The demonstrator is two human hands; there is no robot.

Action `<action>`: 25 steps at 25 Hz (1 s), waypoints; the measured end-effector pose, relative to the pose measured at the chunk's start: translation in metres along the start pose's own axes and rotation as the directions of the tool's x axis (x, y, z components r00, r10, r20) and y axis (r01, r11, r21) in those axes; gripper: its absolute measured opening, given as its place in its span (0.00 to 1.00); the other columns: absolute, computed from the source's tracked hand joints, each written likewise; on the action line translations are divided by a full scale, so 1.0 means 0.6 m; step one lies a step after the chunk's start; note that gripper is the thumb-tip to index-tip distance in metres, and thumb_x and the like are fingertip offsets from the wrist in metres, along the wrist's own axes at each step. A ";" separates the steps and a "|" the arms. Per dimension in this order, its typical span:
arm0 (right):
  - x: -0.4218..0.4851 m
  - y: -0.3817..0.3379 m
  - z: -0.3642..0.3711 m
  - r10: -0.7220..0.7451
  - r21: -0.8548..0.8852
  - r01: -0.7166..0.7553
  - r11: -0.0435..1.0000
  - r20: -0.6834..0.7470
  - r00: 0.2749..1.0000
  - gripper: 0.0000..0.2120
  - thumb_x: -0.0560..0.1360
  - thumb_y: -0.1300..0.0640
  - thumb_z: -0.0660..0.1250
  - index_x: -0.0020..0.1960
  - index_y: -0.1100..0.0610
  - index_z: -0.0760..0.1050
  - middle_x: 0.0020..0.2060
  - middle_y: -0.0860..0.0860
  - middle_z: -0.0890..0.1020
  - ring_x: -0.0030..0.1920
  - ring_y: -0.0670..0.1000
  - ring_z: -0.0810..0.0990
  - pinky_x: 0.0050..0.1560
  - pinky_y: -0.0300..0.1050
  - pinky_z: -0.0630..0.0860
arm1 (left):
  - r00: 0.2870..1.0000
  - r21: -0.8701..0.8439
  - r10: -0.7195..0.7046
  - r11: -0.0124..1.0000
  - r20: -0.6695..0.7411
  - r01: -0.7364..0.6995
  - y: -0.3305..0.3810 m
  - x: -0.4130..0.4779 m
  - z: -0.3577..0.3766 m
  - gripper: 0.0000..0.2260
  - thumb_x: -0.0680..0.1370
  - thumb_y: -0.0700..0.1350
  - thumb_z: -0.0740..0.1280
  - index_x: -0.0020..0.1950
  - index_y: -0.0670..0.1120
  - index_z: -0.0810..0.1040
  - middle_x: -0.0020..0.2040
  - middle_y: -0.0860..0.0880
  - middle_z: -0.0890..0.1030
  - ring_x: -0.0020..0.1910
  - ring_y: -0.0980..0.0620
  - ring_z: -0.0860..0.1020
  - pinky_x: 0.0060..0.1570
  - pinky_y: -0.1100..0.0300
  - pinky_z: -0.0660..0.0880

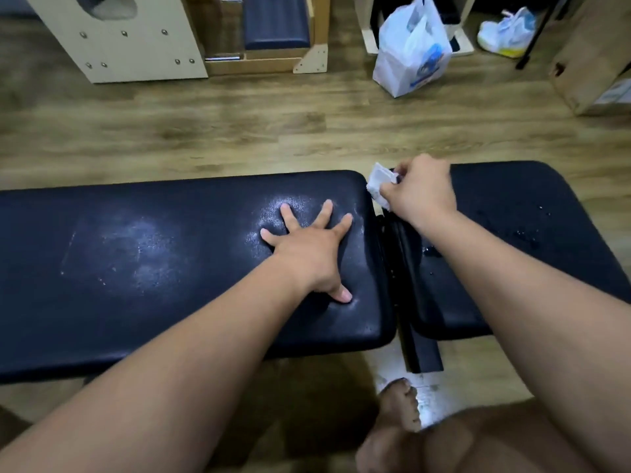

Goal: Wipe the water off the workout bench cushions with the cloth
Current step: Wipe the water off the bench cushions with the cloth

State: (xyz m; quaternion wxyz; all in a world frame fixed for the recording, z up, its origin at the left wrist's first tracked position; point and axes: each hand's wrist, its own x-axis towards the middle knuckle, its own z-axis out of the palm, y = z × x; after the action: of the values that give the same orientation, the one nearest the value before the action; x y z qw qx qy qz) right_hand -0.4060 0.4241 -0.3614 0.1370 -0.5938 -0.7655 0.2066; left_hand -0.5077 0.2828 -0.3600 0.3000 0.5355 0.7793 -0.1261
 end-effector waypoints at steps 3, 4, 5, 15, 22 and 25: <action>0.058 -0.028 0.019 -0.062 -0.170 0.074 0.983 0.076 0.995 0.06 0.69 0.59 0.68 0.41 0.64 0.78 0.36 0.60 0.78 0.38 0.60 0.77 0.38 0.43 0.73 | 0.999 -0.041 -0.008 0.999 0.033 0.009 0.000 0.009 -0.006 0.60 0.61 0.60 0.79 0.76 0.63 0.38 0.76 0.60 0.32 0.71 0.27 0.31 0.61 0.19 0.48; 0.076 -0.041 0.024 -0.078 -0.209 0.099 0.973 0.106 0.991 0.06 0.70 0.59 0.67 0.40 0.64 0.77 0.35 0.60 0.77 0.38 0.60 0.77 0.38 0.43 0.72 | 0.999 -0.048 -0.012 0.999 0.046 0.014 0.000 0.013 -0.009 0.60 0.60 0.60 0.80 0.76 0.63 0.38 0.76 0.60 0.31 0.71 0.26 0.30 0.61 0.19 0.48; 0.089 -0.054 0.030 -0.091 -0.230 0.120 0.966 0.131 0.987 0.07 0.71 0.59 0.67 0.38 0.63 0.76 0.35 0.60 0.77 0.38 0.60 0.78 0.38 0.43 0.72 | 0.998 -0.050 -0.013 0.999 0.058 0.016 0.001 0.014 -0.011 0.60 0.60 0.59 0.80 0.77 0.62 0.38 0.76 0.60 0.31 0.70 0.26 0.30 0.60 0.19 0.47; 0.130 -0.067 0.029 -0.122 -0.401 0.321 0.858 0.448 0.886 0.08 0.72 0.56 0.68 0.40 0.60 0.81 0.31 0.56 0.80 0.41 0.56 0.80 0.41 0.40 0.71 | 0.994 -0.064 -0.032 0.997 0.104 0.039 0.003 0.032 -0.023 0.61 0.58 0.57 0.82 0.77 0.63 0.40 0.76 0.59 0.31 0.68 0.25 0.28 0.57 0.17 0.48; 0.057 -0.023 0.014 -0.094 -0.361 0.354 0.863 0.573 0.814 0.11 0.70 0.61 0.62 0.31 0.58 0.78 0.27 0.53 0.81 0.30 0.55 0.82 0.28 0.36 0.70 | 0.997 -0.007 -0.028 1.000 0.074 0.028 0.006 0.026 -0.021 0.62 0.57 0.60 0.81 0.77 0.63 0.39 0.77 0.59 0.32 0.71 0.24 0.32 0.58 0.18 0.52; 0.083 -0.042 0.020 -0.113 -0.358 0.337 0.871 0.521 0.846 0.06 0.67 0.64 0.66 0.35 0.61 0.81 0.29 0.54 0.84 0.30 0.53 0.84 0.32 0.40 0.80 | 0.997 -0.011 -0.023 1.000 0.076 0.024 0.006 0.029 -0.023 0.62 0.57 0.60 0.81 0.77 0.63 0.40 0.77 0.59 0.32 0.70 0.24 0.33 0.58 0.17 0.52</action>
State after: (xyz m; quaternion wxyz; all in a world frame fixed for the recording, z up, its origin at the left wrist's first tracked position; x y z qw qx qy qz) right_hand -0.4459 0.4648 -0.3616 -0.1718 -0.4415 -0.8672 0.1535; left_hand -0.5136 0.3045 -0.3589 0.3310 0.5195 0.7743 -0.1450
